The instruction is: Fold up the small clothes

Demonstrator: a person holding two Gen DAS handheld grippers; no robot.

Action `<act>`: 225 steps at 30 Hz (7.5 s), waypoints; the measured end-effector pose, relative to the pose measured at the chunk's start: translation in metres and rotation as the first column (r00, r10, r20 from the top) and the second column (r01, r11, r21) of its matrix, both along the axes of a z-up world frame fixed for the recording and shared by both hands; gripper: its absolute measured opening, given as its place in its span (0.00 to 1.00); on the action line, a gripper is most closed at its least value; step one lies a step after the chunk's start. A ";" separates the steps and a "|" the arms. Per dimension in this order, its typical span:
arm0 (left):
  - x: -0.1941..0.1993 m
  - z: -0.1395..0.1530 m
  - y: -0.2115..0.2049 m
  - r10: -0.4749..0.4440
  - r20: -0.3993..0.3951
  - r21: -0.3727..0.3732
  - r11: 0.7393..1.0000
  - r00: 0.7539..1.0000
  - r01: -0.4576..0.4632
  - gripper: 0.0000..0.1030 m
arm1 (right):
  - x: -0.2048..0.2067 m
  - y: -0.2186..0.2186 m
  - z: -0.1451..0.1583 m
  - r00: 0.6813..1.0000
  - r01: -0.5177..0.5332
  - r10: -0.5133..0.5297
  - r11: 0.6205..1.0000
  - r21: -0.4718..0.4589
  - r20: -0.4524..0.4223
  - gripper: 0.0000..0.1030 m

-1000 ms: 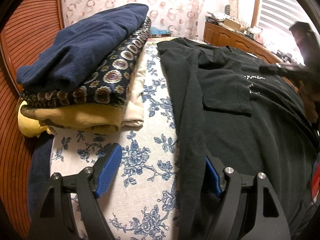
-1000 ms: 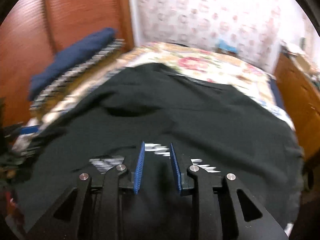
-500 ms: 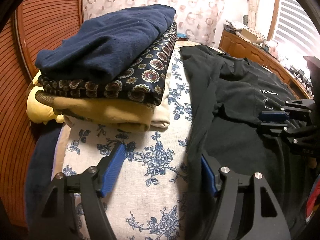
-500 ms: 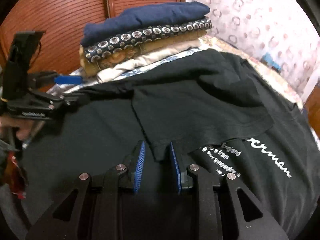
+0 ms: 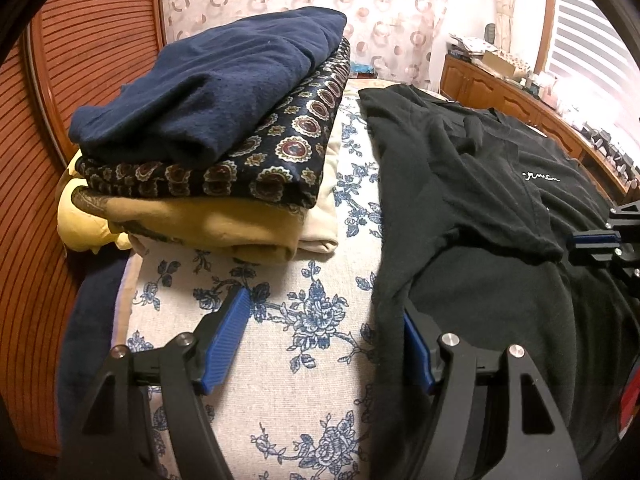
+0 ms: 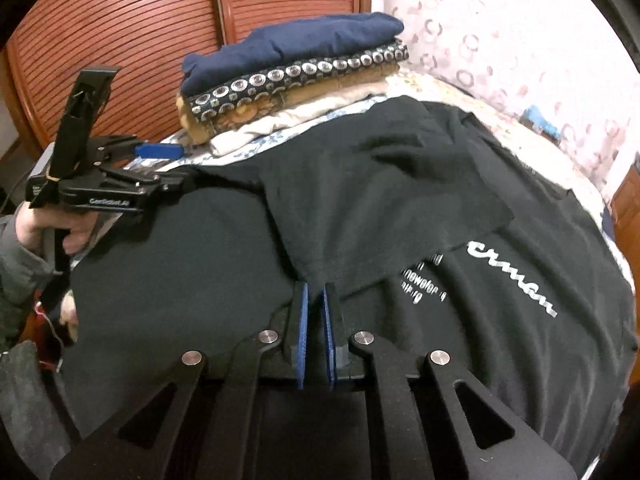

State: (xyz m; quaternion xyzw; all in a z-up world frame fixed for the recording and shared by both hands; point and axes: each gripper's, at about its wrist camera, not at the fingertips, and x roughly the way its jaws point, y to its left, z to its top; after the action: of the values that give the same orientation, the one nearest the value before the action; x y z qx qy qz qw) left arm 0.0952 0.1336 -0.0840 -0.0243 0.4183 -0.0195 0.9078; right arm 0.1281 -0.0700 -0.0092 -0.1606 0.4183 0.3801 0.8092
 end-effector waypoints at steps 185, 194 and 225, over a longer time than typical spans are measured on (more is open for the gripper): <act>0.079 0.082 -0.241 -0.428 0.144 -0.073 0.894 0.892 0.441 0.91 | 0.012 -0.251 -0.010 0.818 0.566 -0.563 0.825 0.013 0.115 0.34; 0.131 0.068 -0.302 -0.520 0.060 -0.055 0.851 0.852 0.523 0.62 | 0.019 -0.263 -0.020 0.816 0.576 -0.577 0.817 0.038 0.030 0.39; 0.167 0.053 -0.326 -0.538 -0.011 -0.071 0.841 0.843 0.536 0.00 | 0.018 -0.256 -0.022 0.821 0.568 -0.569 0.822 0.025 0.041 0.44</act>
State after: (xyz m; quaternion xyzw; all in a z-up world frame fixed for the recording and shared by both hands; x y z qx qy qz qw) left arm 0.2623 -0.1929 -0.0310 0.0638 0.4211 -0.2861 0.8583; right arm 0.1463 -0.3263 -0.0307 -0.0328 0.4259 0.1203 0.8961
